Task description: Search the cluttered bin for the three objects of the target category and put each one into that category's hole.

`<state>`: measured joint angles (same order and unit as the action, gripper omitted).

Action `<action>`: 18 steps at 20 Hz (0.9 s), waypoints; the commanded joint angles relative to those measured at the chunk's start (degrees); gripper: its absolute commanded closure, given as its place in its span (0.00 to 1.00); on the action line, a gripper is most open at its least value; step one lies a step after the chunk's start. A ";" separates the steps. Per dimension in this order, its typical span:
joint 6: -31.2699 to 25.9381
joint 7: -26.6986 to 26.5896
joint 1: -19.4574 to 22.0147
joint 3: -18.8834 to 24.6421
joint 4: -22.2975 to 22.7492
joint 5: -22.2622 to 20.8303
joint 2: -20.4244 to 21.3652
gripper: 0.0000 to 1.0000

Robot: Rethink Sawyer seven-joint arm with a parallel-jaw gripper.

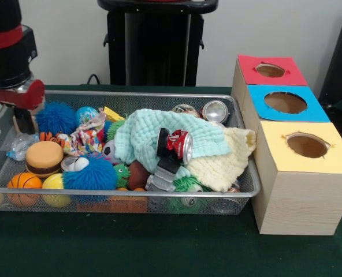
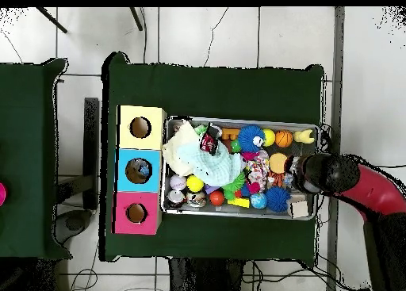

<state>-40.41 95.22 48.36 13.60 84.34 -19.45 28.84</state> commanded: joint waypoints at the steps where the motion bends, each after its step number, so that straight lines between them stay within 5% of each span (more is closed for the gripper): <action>1: -4.13 -10.24 0.18 3.44 -4.40 -4.51 -2.71 1.00; 18: -2.53 -13.56 2.92 5.31 -4.93 -9.26 -4.18 1.00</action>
<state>-40.41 95.21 49.93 13.87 80.70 -25.37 27.82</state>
